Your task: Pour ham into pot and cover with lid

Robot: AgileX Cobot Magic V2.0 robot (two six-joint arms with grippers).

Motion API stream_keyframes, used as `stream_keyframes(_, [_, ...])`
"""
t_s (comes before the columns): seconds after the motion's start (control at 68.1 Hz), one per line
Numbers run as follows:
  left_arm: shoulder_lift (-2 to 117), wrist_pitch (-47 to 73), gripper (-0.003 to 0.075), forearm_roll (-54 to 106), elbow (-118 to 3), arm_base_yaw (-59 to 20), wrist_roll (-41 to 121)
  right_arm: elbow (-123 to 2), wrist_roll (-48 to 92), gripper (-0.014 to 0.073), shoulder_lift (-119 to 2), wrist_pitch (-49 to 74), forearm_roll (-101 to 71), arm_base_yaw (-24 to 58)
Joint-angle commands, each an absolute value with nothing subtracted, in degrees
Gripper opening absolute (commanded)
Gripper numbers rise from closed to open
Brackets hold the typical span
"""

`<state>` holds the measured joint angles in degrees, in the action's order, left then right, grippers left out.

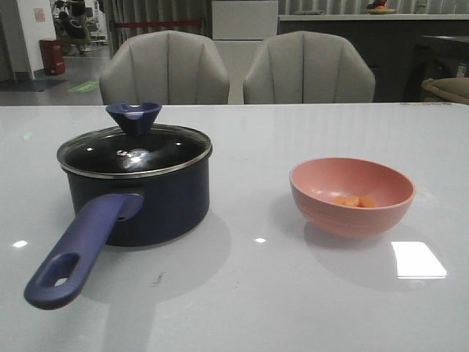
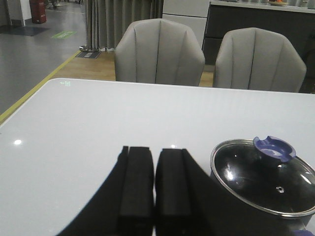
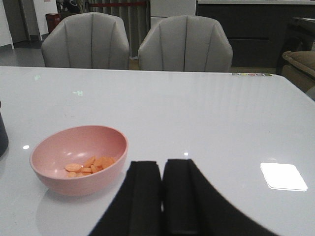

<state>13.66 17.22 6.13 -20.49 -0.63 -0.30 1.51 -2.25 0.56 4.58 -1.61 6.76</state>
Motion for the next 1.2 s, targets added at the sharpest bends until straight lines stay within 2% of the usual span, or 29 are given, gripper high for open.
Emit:
stream_keyframes(0.0, [15.2, 13.0, 0.0134, 6.6, -22.5, -0.8, -1.0, 1.3, -1.9, 0.0146, 1.7, 0.0, -0.7, 6.5])
stream_keyframes(0.103, [16.0, 13.9, 0.0220, 6.6, -22.5, -1.3, -1.0, 1.3, -1.9, 0.0146, 1.7, 0.0, -0.7, 6.5])
stream_keyframes(0.117, [16.3, 14.2, 0.0262, 6.6, -22.5, -1.6, -1.0, 1.3, -1.9, 0.0146, 1.7, 0.0, -0.7, 6.5])
stream_keyframes(0.132, [16.3, 14.2, 0.0262, 6.6, -22.5, -1.6, -1.0, 1.3, -1.9, 0.0146, 1.7, 0.0, -0.7, 6.5])
stream_keyframes(0.147, [16.6, 14.5, 0.0309, 6.2, -22.5, -2.0, -1.0, 1.3, -1.9, 0.0146, 1.7, 0.0, -0.7, 6.5])
stream_keyframes(0.161, [16.8, 14.5, 0.0322, 6.1, -22.5, -2.0, -1.0, 1.3, -1.9, 0.0146, 1.7, 0.0, -0.7, 6.5])
stream_keyframes(0.176, [17.2, 14.9, 0.0376, 5.9, -22.6, -2.4, -1.0, 1.3, -1.9, 0.0146, 1.7, 0.0, -0.7, 6.5])
stream_keyframes(0.191, [17.2, 14.9, 0.0376, 5.7, -22.6, -2.5, -1.0, 1.3, -1.9, 0.0146, 1.7, 0.0, -0.7, 6.5])
stream_keyframes(0.205, [17.5, 15.0, 0.0430, 5.6, -22.7, -2.8, -1.0, 1.3, -1.9, 0.0146, 1.7, 0.0, -0.7, 6.5])
stream_keyframes(0.235, [17.8, 15.0, 0.0481, 5.6, -22.7, -3.1, -1.0, 1.3, -1.9, 0.0146, 1.7, 0.0, -0.7, 6.5])
stream_keyframes(0.279, [18.3, 15.0, 0.0526, 5.5, -22.9, -3.4, -1.0, 1.3, -1.9, 0.0146, 1.7, 0.0, -0.7, 6.5])
stream_keyframes(0.294, [18.9, 15.0, 0.0571, 5.5, -23.1, -3.5, -1.0, 1.3, -1.9, 0.0146, 1.7, 0.0, -0.7, 6.5])
stream_keyframes(0.352, [19.8, 15.4, 0.0612, 5.5, -23.6, -3.7, -1.0, 1.3, -1.9, 0.0146, 1.7, 0.0, -0.7, 6.5])
stream_keyframes(0.543, [24.5, 21.0, 0.0616, 6.0, -29.0, -3.7, -1.0, 1.3, -1.9, 0.0146, 1.7, 0.0, -0.7, 6.5])
stream_keyframes(0.778, [36.4, 27.6, 0.0616, 11.7, -40.2, -4.5, -0.9, 1.3, -1.9, 0.0146, 1.7, 0.0, -0.7, 6.5])
stream_keyframes(1.189, [65.0, 28.0, 0.0616, 12.2, -56.9, -19.1, -0.9, 1.3, -1.9, 0.0146, 1.7, 0.0, -0.7, 6.5])
